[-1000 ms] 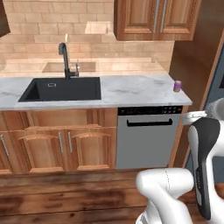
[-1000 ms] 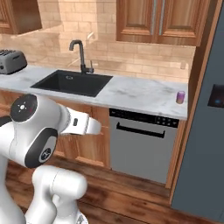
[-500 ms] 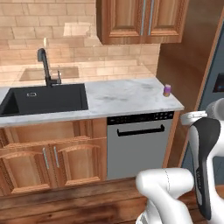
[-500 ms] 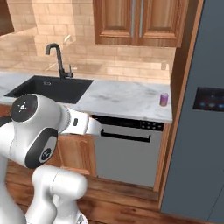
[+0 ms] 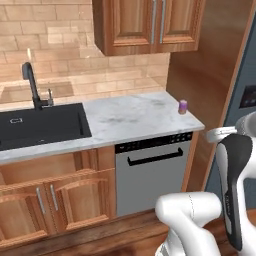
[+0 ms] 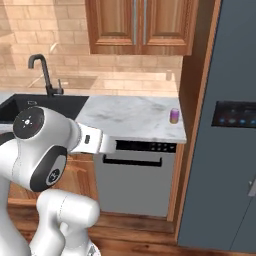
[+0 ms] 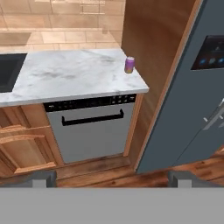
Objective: Four empty soda cans are scattered around the kitchen. Gather all the cans and cluster them next to the stove for recycling.
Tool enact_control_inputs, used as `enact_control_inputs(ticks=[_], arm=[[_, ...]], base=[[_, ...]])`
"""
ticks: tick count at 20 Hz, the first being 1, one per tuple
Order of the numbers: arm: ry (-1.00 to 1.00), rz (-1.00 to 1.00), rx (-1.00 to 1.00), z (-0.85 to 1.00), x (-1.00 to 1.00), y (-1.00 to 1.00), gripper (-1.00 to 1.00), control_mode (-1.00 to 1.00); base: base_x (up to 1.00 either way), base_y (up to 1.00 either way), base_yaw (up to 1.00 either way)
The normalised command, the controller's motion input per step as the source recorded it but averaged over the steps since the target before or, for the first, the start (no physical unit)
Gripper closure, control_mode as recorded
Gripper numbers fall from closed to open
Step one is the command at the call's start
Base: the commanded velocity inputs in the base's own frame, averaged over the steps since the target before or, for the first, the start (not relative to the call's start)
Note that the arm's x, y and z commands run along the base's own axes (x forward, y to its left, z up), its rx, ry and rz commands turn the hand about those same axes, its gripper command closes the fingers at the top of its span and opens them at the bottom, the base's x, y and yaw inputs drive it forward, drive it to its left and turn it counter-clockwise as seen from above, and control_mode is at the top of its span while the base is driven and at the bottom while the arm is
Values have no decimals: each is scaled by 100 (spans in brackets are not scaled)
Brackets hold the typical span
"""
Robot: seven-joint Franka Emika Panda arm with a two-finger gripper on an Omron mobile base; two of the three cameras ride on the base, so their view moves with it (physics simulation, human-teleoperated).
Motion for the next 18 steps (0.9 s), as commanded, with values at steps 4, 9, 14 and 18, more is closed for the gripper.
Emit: enact_control_inputs(ticks=[4,9,14,18], arm=[[0,0,0,0,0,0,-100,100],[0,0,0,0,0,0,-100,100],[0,0,0,0,0,0,-100,100],[0,0,0,0,0,0,-100,100]], base=[[16,41,-18],[16,50,-14],[35,45,-4],[52,49,0]])
